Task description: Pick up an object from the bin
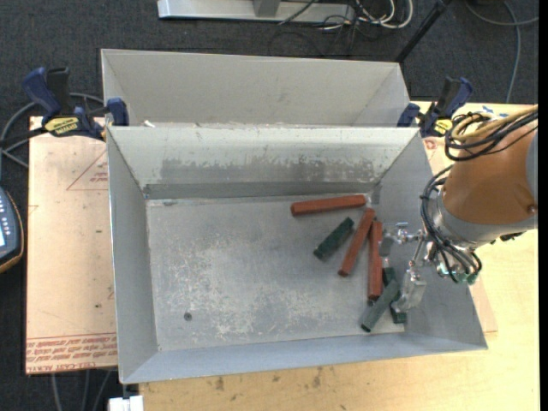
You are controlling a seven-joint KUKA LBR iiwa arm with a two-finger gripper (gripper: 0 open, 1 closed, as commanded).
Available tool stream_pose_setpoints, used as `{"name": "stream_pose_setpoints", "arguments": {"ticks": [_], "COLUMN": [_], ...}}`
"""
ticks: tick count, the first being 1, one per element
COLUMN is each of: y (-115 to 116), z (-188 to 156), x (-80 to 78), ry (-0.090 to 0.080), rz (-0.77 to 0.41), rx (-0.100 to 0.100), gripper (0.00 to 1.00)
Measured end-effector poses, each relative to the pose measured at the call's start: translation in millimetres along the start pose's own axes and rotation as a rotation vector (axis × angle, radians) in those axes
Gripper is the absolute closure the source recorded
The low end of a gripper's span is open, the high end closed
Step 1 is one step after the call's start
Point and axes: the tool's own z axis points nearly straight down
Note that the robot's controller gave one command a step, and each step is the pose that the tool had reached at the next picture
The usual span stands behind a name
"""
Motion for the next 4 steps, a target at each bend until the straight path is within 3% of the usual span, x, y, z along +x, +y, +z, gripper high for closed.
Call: {"name": "stream_pose_setpoints", "arguments": {"ticks": [1, 2, 3, 4], "y": [7.3, -10.9, -4.8, -0.7], "z": [65.6, 36.3, 32.8, 62.1], "x": [-11.8, -6.7, -22.7, -26.7], "ry": [-0.01, -0.01, -0.008, -0.011], "rz": [-0.468, -0.802, -0.961, -1.275], "rx": [0.002, 0.002, 0.0, -0.01], "gripper": [0.0, 0.0, 0.0, 0.0]}}
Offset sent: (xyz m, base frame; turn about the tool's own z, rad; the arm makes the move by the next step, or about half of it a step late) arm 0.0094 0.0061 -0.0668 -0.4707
